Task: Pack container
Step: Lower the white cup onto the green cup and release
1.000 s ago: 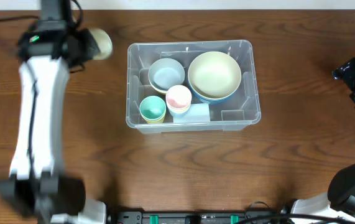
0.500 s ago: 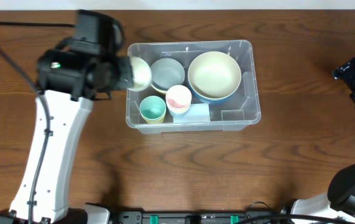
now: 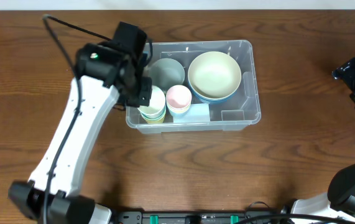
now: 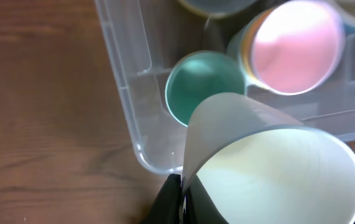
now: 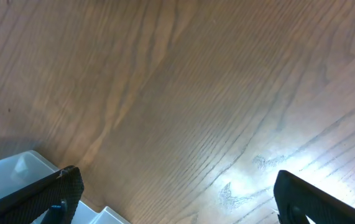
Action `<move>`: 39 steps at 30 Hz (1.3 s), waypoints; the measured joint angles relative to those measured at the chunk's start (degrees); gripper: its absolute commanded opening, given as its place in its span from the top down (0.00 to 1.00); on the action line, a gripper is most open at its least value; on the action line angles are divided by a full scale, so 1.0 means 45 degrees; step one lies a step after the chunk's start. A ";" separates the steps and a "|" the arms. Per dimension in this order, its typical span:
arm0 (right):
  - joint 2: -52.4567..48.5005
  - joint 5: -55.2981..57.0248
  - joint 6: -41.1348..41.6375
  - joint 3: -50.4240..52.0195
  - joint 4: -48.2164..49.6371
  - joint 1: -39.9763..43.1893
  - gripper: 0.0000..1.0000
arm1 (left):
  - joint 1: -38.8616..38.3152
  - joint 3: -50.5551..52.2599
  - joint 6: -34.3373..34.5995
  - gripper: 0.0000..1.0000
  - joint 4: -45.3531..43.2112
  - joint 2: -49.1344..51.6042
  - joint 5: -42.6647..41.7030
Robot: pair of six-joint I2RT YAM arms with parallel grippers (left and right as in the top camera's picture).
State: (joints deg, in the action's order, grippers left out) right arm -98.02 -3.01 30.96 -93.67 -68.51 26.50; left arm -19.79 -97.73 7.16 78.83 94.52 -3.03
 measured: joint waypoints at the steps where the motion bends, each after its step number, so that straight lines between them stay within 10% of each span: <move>1: 0.0000 0.0000 0.0000 0.0000 0.0000 0.0000 0.01 | 0.0000 0.0102 0.0000 0.94 -0.0029 0.0155 0.0000; 39: 0.0000 0.0000 0.0000 0.0000 0.0000 0.0000 0.01 | 0.0000 0.1991 -0.0131 0.83 -0.2851 0.1239 0.0554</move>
State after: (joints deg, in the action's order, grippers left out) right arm -98.02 -3.01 30.96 -93.67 -68.51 26.50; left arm -19.79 -88.77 6.57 66.00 100.09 -0.54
